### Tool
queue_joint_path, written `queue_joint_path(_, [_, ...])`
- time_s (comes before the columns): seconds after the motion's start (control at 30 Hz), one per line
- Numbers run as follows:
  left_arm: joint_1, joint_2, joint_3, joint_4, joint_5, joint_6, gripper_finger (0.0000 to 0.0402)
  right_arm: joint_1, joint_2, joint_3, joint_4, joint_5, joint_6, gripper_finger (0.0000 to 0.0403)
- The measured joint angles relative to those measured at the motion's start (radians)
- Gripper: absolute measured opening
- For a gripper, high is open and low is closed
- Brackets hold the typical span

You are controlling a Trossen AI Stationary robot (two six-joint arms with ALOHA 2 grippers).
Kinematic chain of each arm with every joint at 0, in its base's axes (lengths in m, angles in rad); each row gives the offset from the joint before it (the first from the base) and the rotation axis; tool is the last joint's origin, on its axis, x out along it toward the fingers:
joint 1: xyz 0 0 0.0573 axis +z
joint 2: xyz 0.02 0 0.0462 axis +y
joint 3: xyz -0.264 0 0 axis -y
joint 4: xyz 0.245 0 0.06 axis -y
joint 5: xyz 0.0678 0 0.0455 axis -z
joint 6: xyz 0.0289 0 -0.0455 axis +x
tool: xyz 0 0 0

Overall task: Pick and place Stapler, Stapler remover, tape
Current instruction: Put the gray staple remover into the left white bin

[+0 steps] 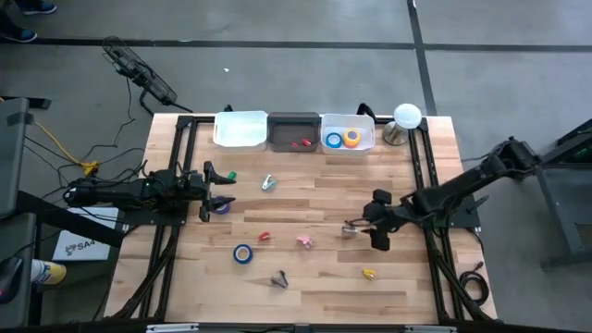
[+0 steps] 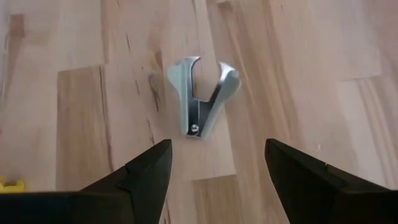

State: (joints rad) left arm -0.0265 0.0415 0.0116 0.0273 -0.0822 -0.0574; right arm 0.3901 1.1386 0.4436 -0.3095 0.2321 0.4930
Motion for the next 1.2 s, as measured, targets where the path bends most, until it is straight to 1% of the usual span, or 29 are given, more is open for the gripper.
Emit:
queue_joint_path(0.2, [0.0,0.0,0.0,0.0,0.0,0.0,0.0259,0.046,0.109,-0.001,0.122,0.027,-0.001,0.025])
queue_joint_path(0.33, [0.0,0.0,0.0,0.0,0.0,0.0,0.0259,0.05,0.194,-0.001,0.188,0.053,0.005,0.025])
queue_joint_path(0.47, [0.0,0.0,0.0,0.0,0.0,0.0,0.0259,0.05,0.267,-0.001,0.258,0.054,0.005,0.025])
queue_joint_path(0.67, [0.0,0.0,0.0,0.0,0.0,0.0,0.0259,0.05,0.325,0.002,0.335,0.066,0.009,0.0243])
queue_joint_path(0.77, [0.0,0.0,0.0,0.0,0.0,0.0,0.0259,0.05,0.326,0.002,0.337,0.085,0.032,0.0226])
queue_joint_path(0.9, [0.0,0.0,0.0,0.0,0.0,0.0,0.0259,0.049,0.326,0.002,0.335,0.093,0.027,0.0194])
queue_joint_path(1.2, [0.0,0.0,0.0,0.0,0.0,0.0,0.0259,0.048,0.326,0.002,0.326,0.099,0.024,0.0103])
